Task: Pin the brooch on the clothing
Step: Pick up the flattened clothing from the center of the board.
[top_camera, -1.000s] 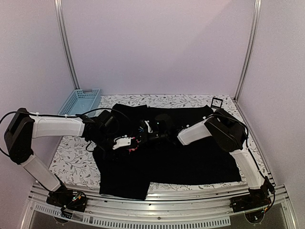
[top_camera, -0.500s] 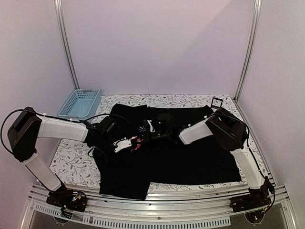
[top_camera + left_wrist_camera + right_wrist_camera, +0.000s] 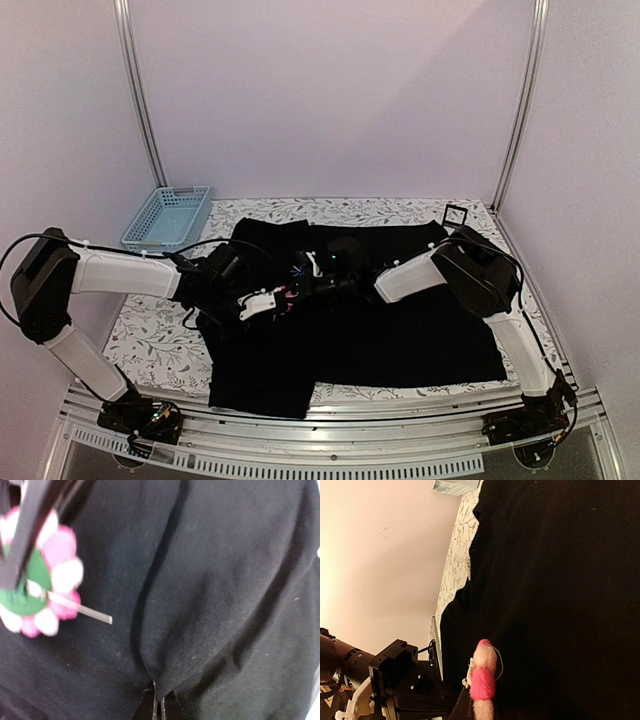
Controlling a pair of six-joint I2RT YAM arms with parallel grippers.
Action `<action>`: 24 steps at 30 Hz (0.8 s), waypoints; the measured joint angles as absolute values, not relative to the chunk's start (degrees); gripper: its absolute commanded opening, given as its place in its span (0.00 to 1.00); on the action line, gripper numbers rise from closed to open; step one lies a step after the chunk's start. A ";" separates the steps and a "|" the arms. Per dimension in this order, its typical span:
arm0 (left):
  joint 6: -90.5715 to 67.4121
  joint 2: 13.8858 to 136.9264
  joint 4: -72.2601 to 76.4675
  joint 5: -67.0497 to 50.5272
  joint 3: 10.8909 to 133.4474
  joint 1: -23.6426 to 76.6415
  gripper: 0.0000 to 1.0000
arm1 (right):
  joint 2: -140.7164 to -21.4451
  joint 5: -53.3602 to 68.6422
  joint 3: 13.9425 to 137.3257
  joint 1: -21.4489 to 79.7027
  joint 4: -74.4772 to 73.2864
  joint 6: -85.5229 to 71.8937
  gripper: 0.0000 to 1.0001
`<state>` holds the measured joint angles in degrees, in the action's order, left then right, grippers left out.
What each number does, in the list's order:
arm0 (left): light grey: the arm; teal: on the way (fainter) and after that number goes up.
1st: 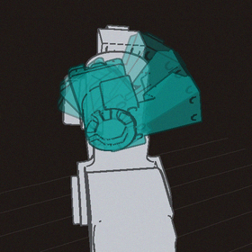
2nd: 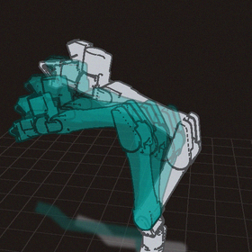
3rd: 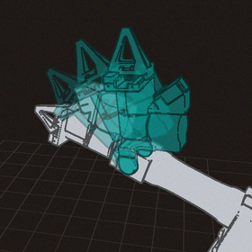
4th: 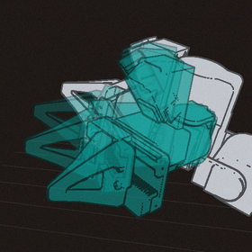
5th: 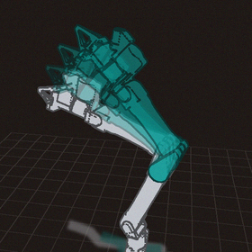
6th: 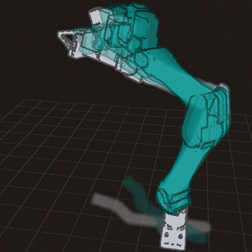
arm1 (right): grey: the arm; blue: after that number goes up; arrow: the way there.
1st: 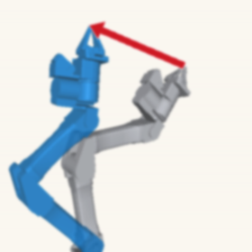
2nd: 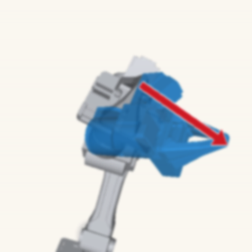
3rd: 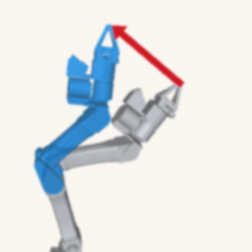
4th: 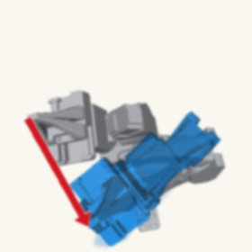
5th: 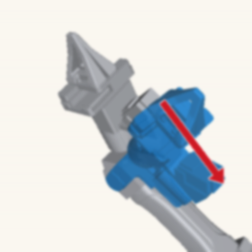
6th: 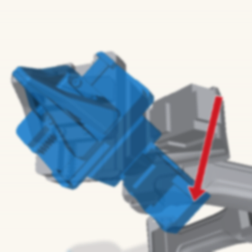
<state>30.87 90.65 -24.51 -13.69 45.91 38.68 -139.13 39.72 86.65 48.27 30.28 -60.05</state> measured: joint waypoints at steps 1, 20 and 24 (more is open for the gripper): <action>31.11 90.26 -24.77 -14.22 46.22 38.68 0.00 | -139.13 39.88 87.00 48.40 30.22 -60.20 0.00; 31.92 89.91 -24.01 -15.64 46.81 38.68 0.00 | -140.86 44.75 91.24 49.58 27.62 -65.39 0.00; 31.92 89.91 -23.79 -15.64 46.81 38.68 0.00 | -140.99 44.97 91.24 49.67 26.85 -65.39 0.00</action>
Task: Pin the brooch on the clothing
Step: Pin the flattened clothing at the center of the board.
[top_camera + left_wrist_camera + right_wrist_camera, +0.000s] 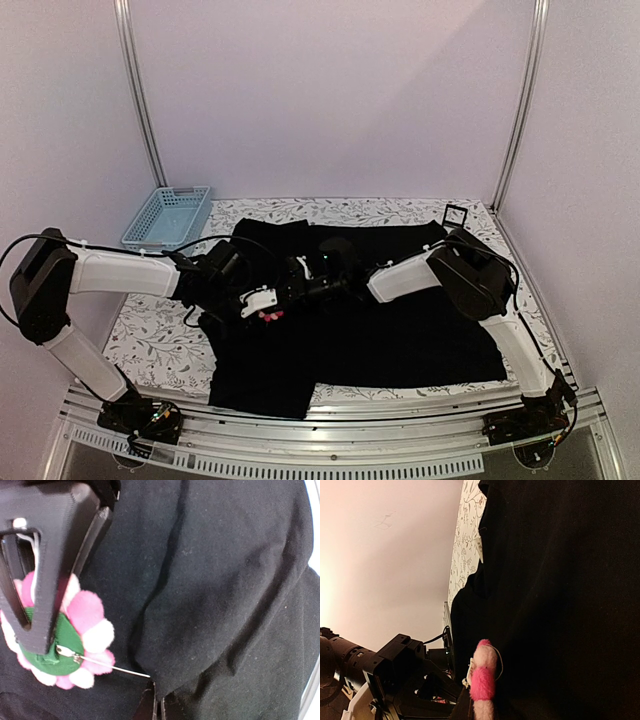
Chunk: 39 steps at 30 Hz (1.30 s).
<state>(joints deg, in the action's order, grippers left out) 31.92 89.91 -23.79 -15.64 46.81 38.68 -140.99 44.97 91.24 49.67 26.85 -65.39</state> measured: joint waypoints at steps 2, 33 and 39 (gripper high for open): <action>31.92 89.91 -23.66 -15.64 46.81 38.68 0.00 | -140.99 45.30 91.26 49.71 26.87 -65.36 0.00; 35.00 89.12 -20.16 -14.85 46.09 38.74 0.00 | -143.26 54.81 94.08 49.89 19.81 -64.03 0.00; 35.16 89.03 -19.86 -15.03 45.93 38.74 0.00 | -143.26 56.77 94.00 49.89 21.56 -64.51 0.00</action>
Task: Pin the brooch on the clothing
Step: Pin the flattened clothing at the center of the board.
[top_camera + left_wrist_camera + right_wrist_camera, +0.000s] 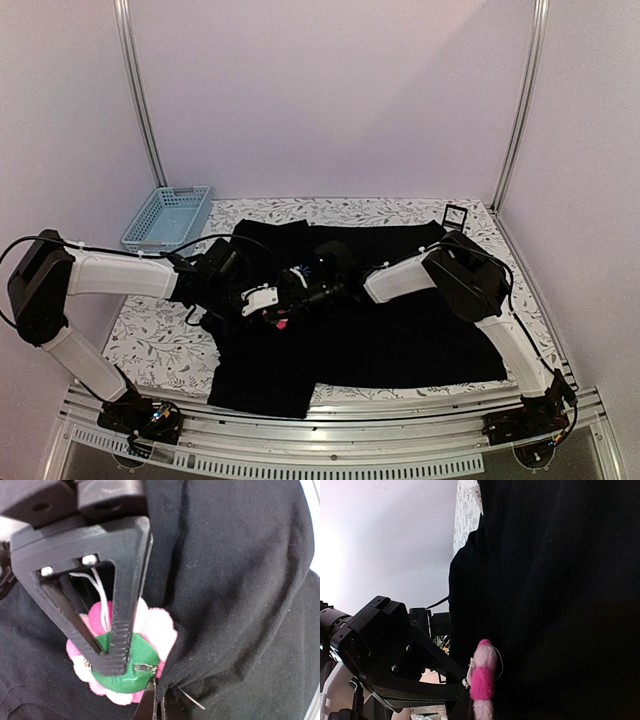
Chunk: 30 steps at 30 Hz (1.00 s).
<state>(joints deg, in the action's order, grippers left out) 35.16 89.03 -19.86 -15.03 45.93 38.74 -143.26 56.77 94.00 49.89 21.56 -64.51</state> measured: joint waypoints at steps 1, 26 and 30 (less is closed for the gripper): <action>35.16 88.95 -19.86 -15.09 45.93 38.74 0.00 | -143.26 57.14 93.97 49.89 22.13 -64.69 0.00; 35.18 86.35 -21.34 -17.39 45.01 38.61 0.30 | -143.06 63.90 89.14 50.61 31.16 -67.64 0.00; 35.62 84.90 -23.46 -17.65 45.01 38.15 0.47 | -142.80 65.36 89.14 51.16 31.94 -67.70 0.00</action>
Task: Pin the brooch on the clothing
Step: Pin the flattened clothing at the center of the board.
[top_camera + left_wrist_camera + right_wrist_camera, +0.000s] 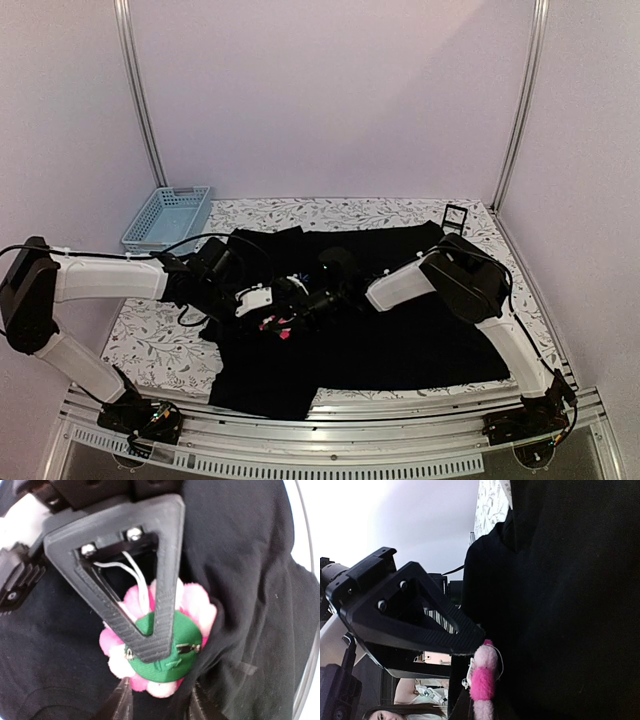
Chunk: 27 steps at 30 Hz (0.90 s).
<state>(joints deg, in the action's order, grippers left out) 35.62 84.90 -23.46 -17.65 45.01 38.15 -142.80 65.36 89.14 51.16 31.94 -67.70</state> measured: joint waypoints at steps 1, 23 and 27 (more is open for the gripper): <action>35.73 84.31 -24.34 -17.89 45.01 37.91 0.51 | -142.76 65.58 89.14 51.33 32.29 -67.72 0.00; 12.67 81.45 -27.49 -30.44 45.28 30.74 0.72 | -140.75 66.11 85.32 51.75 35.57 -67.92 0.00; 13.74 81.49 -29.32 -34.26 45.28 30.74 0.96 | -140.53 66.08 84.49 51.75 36.91 -68.36 0.00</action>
